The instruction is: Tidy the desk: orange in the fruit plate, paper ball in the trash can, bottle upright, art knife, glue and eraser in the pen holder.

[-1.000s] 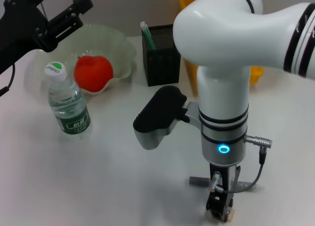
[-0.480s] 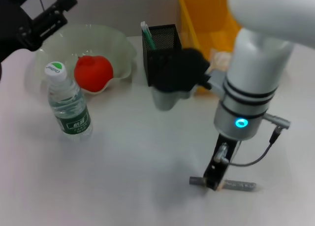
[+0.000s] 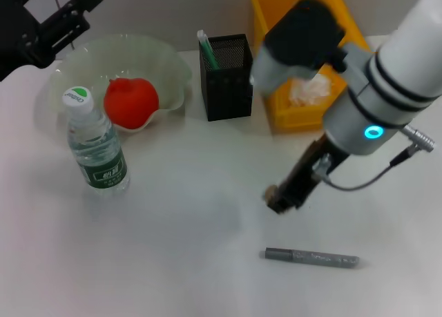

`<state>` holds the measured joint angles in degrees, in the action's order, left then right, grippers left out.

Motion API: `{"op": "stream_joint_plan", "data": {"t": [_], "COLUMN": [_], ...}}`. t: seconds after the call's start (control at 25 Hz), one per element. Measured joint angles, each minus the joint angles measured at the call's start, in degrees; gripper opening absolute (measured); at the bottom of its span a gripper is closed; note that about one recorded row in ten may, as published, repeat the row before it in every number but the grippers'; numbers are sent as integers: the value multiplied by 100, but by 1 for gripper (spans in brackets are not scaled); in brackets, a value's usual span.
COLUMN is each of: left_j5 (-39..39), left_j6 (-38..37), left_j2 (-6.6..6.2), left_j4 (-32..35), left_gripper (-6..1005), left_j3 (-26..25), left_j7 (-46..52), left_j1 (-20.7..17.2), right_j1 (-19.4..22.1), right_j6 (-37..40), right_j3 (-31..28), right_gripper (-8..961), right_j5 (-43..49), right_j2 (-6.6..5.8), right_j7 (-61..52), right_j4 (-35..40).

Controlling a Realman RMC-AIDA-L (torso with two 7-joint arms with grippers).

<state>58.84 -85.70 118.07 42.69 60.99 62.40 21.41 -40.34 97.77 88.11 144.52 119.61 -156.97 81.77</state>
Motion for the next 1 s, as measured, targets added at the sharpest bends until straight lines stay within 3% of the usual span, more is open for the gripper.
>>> {"op": "stream_joint_plan", "data": {"t": [0.28, 0.72, 0.84, 1.0], "left_j5": [12, 20, 22, 23], "left_j6": [13, 95, 147, 151], "left_j2": [11, 14, 14, 14], "left_j4": [-16, -25, -25, -25], "left_gripper": [726, 726, 726, 726], "left_j3": [10, 53, 53, 53], "left_j7": [0, 0, 0, 0], "left_j1": [34, 105, 109, 111], "right_j1": [467, 878, 980, 1050], "right_j6": [-859, -2634, -3098, -3508], "right_j3": [-671, -976, -1219, -1331], "right_gripper": [259, 260, 260, 260], "right_j5": [-532, -1150, -1954, -2309], "right_j2": [2, 9, -9, -22], "right_j7": [808, 1668, 2277, 2590], "right_j4": [412, 220, -44, -237]}}
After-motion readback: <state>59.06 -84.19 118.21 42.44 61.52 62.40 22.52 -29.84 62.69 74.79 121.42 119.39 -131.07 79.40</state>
